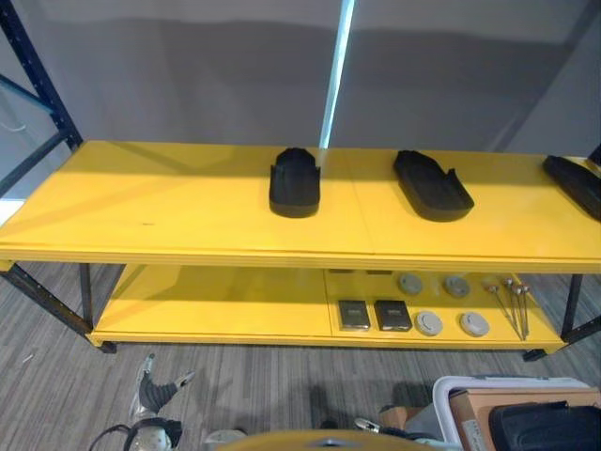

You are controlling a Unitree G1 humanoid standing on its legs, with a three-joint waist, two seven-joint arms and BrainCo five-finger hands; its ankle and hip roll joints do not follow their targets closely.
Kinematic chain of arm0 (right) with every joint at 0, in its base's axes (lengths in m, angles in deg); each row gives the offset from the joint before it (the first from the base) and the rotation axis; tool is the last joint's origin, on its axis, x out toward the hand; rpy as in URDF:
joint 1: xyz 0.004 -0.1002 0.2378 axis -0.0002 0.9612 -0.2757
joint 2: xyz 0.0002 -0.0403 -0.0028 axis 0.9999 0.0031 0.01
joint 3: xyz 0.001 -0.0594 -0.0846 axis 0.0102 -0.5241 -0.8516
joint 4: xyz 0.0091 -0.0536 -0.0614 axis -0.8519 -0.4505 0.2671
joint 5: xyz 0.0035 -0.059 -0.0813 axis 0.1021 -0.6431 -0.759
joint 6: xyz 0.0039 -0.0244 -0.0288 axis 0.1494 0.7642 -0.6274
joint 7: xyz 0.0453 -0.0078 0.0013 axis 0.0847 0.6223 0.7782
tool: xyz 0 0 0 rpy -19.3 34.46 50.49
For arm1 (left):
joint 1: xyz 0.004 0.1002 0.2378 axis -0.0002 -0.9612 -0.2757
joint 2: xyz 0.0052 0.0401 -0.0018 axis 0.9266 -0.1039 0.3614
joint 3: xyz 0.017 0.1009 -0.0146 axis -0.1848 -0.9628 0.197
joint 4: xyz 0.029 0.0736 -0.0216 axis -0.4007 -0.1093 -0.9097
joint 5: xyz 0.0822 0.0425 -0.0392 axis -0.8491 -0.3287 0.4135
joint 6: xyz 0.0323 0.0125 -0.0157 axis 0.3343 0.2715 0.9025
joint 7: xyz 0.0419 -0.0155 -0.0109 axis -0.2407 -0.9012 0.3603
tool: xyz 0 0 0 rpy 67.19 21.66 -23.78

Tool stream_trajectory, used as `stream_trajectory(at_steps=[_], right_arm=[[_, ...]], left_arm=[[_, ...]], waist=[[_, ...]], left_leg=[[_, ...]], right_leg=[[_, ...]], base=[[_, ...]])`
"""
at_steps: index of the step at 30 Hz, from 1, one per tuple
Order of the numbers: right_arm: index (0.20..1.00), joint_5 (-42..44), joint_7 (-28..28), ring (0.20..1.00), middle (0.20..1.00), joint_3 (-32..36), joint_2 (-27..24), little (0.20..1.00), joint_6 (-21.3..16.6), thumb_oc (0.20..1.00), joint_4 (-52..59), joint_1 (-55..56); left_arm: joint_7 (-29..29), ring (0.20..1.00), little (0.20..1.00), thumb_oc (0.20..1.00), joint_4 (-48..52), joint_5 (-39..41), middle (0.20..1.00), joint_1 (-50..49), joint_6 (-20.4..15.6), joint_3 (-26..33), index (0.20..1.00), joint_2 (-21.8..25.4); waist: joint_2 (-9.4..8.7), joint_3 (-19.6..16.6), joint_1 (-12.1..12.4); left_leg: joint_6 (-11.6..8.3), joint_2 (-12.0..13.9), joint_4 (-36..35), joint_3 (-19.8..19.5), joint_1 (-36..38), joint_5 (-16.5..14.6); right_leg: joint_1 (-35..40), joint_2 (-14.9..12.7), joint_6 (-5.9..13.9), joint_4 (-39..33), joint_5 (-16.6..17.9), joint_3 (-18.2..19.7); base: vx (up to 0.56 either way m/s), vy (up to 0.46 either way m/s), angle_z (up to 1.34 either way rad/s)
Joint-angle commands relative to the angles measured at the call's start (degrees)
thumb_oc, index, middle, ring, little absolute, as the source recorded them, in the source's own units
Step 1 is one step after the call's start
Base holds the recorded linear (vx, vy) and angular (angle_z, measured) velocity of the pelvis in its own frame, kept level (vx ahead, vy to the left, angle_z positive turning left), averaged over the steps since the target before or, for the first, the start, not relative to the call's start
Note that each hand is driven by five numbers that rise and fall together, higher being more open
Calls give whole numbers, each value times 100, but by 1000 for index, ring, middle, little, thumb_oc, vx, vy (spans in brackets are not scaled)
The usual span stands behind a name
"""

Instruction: Move parts from the plastic box to the shelf.

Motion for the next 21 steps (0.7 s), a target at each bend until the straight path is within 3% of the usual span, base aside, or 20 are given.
stream_trajectory(at_steps=[1,4,8,11,13,14,16,18,19,20,21], right_arm=[[1000,603,-324,1000,1000,34,-27,1000,-70,1000,-187,-312],[1000,855,-452,1000,1000,148,-22,1000,-108,1000,-140,-260],[1000,732,-641,1000,1000,278,1,1000,-468,1000,-56,-9],[1000,552,-551,1000,1000,287,-8,1000,-641,1000,-7,100],[1000,68,-457,1000,1000,260,-74,1000,-731,1000,148,202],[1000,22,-349,1000,1000,282,-87,1000,-844,1000,140,299],[1000,33,-319,1000,1000,316,-88,1000,-887,1000,175,350],[1000,-76,-209,1000,1000,453,-96,1000,-757,1000,143,517],[1000,-284,-113,1000,1000,499,-129,1000,-756,1000,132,592],[1000,-578,4,1000,1000,498,-219,1000,-744,1000,58,602],[1000,-624,19,1000,1000,469,-287,1000,-785,1000,6,555]], left_arm=[[-327,1000,1000,1000,64,-219,1000,756,-375,5,1000,-95],[-651,1000,1000,1000,-69,-247,1000,891,-306,-69,1000,-103],[-1211,1000,1000,1000,-243,-663,1000,1198,-161,-326,1000,-114],[-1321,1000,1000,1000,-192,-642,1000,1394,135,-521,1000,3],[-1120,1000,1000,1000,-260,51,1000,1604,562,-545,1000,98],[-1058,1000,1000,1000,-535,876,1000,1705,788,-232,1000,47],[-989,1000,1000,1000,-653,1142,1000,1703,858,8,1000,-14],[-898,1000,1000,1000,-865,1136,1000,1629,790,237,1000,-155],[-897,1000,1000,1000,-908,1240,1000,1552,709,299,1000,-206],[-900,1000,1000,1000,-924,1313,1000,1493,666,417,1000,-277],[-909,1000,1000,1000,-918,1452,1000,1497,670,451,1000,-297]], waist=[[67,398,-237],[66,429,-391],[43,544,-755],[16,673,-899],[29,818,-1027],[1,923,-1036],[-23,957,-1007],[-63,965,-1114],[-61,951,-1101],[-58,1028,-940],[-40,1083,-850]], left_leg=[[244,-103,-7,219,-19,-563],[277,-121,-7,367,-34,-591],[324,-112,-7,703,-23,-621],[333,-72,-7,1139,-1,-615],[342,-11,36,1615,52,-752],[372,129,162,2114,30,-798],[374,233,357,2357,-5,-889],[345,323,912,2333,41,-1172],[237,442,1417,2223,-18,-1170],[-57,697,2487,1669,-487,-745],[-161,768,2913,1283,-788,-620]], right_leg=[[401,-57,277,230,-634,94],[250,-109,382,268,-523,211],[-84,-194,578,398,-327,381],[-319,-330,726,464,-180,164],[-485,-451,878,508,-145,-171],[-707,-544,830,741,-174,-630],[-733,-597,730,734,-188,-916],[-708,-535,523,617,-231,-776],[-628,-460,370,548,-290,-708],[-419,-278,136,436,-402,-454],[-316,-184,33,359,-438,-315]], base=[[-66,131,-10],[-55,94,-26],[-50,60,-33],[-104,33,-99],[-209,1,-230],[-301,-104,-291],[-140,-183,-236],[109,-202,-89],[206,-199,-35],[178,-164,-21],[105,-78,-57]])
